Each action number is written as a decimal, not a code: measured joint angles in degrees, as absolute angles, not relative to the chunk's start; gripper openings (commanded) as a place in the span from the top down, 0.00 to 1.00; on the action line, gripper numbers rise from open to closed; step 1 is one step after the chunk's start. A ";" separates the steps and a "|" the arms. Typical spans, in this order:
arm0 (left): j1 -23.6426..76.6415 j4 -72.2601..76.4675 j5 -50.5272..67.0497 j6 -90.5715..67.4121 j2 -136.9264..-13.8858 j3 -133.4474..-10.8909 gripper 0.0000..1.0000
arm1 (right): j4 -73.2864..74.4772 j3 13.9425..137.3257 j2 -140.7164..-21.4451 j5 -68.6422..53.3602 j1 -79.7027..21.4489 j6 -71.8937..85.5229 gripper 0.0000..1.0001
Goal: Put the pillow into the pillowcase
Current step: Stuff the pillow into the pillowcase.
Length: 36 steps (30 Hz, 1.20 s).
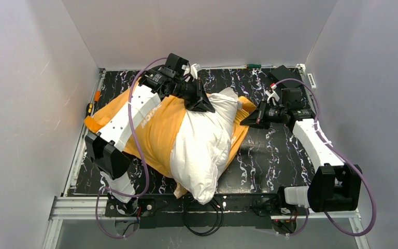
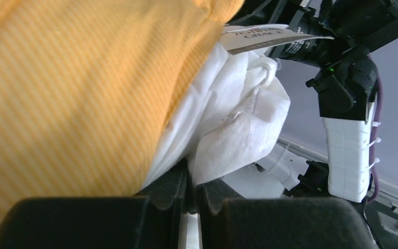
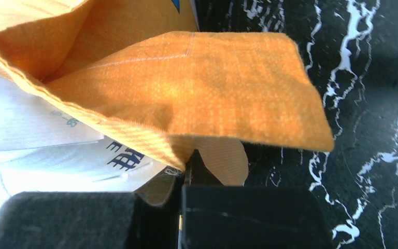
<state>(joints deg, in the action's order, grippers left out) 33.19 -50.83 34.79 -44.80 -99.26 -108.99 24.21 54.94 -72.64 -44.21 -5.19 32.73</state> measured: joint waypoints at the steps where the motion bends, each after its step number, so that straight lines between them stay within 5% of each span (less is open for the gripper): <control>1: 32.56 -49.78 35.92 -44.69 -99.33 -107.33 1.00 | 26.22 55.53 -73.32 -43.70 -4.93 31.59 0.99; 5: 27.88 -44.60 41.60 -44.88 -99.57 -98.35 1.00 | 32.51 59.44 -78.26 -41.19 -4.86 27.00 0.99; 11: 23.38 -40.69 48.05 -45.23 -102.24 -94.76 1.00 | 39.33 67.59 -84.64 -37.78 -3.81 21.80 0.42; 14: 22.13 -41.01 48.21 -44.84 -103.70 -95.31 1.00 | 40.23 70.43 -84.27 -35.59 -1.15 20.64 0.34; 18: 21.47 -41.06 47.40 -44.60 -105.93 -95.88 1.00 | 39.68 70.35 -81.76 -35.09 -2.07 22.31 0.42; 23: 22.70 -41.91 46.81 -45.82 -107.57 -98.76 1.00 | 30.00 63.46 -77.43 -36.42 -11.31 30.74 0.66; 36: 25.91 -45.12 45.63 -52.47 -107.57 -110.61 1.00 | -1.67 55.68 -89.27 -36.99 -20.34 55.57 0.71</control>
<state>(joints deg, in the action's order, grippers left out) 25.91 -45.12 45.63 -52.47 -107.57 -110.61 -1.67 55.68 -89.27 -36.99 -20.34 55.57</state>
